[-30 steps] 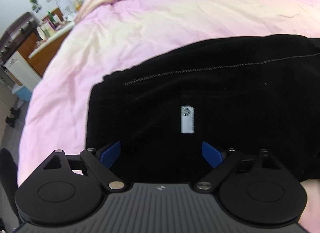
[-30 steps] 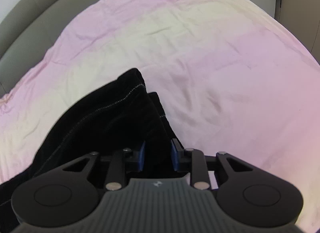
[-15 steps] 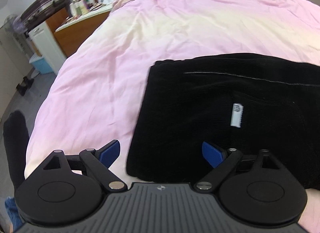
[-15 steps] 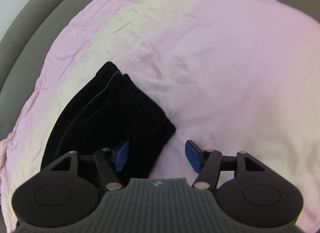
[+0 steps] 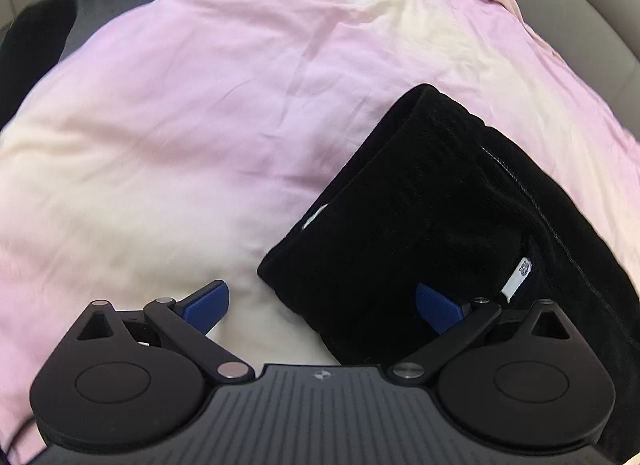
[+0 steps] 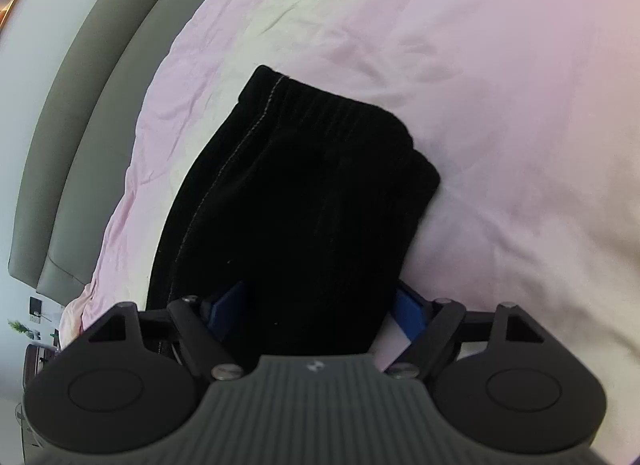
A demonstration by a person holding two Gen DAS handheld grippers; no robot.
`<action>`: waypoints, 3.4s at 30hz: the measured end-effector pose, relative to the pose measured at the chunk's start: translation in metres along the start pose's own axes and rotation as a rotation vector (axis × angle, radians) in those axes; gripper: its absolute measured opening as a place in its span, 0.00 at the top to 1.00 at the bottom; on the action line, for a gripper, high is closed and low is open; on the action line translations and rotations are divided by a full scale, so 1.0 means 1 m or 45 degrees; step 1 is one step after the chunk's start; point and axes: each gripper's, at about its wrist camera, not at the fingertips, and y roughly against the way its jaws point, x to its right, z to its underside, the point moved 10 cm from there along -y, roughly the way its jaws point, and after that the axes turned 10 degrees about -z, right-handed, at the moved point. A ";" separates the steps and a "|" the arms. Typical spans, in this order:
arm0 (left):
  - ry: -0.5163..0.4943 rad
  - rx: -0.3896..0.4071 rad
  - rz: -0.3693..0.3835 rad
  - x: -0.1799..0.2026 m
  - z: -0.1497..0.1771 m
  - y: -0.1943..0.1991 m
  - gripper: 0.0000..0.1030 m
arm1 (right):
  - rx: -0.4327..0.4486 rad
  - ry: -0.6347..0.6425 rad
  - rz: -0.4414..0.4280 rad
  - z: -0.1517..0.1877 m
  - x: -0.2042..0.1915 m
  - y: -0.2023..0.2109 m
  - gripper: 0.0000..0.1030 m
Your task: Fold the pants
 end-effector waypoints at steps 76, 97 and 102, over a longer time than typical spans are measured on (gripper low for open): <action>-0.249 0.196 0.205 0.006 -0.033 0.036 0.31 | -1.178 1.983 -0.594 0.548 -0.420 -0.161 0.49; -0.274 0.380 0.188 0.045 -0.054 0.029 0.72 | -0.985 2.004 -0.515 0.537 -0.438 -0.197 0.93; -0.355 0.487 0.084 0.046 -0.047 0.043 0.59 | -0.890 1.942 -0.437 0.528 -0.436 -0.202 0.61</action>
